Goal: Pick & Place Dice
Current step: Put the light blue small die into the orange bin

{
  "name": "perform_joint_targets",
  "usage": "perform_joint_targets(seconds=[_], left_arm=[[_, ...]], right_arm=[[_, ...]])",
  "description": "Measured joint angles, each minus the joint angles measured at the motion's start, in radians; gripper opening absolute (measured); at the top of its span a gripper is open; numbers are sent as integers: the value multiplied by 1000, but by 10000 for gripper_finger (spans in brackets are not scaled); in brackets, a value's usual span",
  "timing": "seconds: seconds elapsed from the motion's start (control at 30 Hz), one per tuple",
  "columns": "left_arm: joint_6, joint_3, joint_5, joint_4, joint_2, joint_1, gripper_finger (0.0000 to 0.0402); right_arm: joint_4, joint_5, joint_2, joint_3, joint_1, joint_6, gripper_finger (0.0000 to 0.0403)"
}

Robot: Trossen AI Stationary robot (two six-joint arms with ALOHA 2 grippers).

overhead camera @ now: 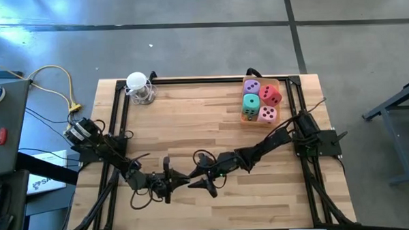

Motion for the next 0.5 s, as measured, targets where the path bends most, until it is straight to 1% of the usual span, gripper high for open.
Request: perform_joint_targets(seconds=[0.13,0.5], left_arm=[[8,1,-3,0,0,0,50],[24,2,-3,-9,-2,-19,50]], right_arm=[[12,-25,1,0,-1,1,158],[14,-22,1,0,-1,-3,92]])
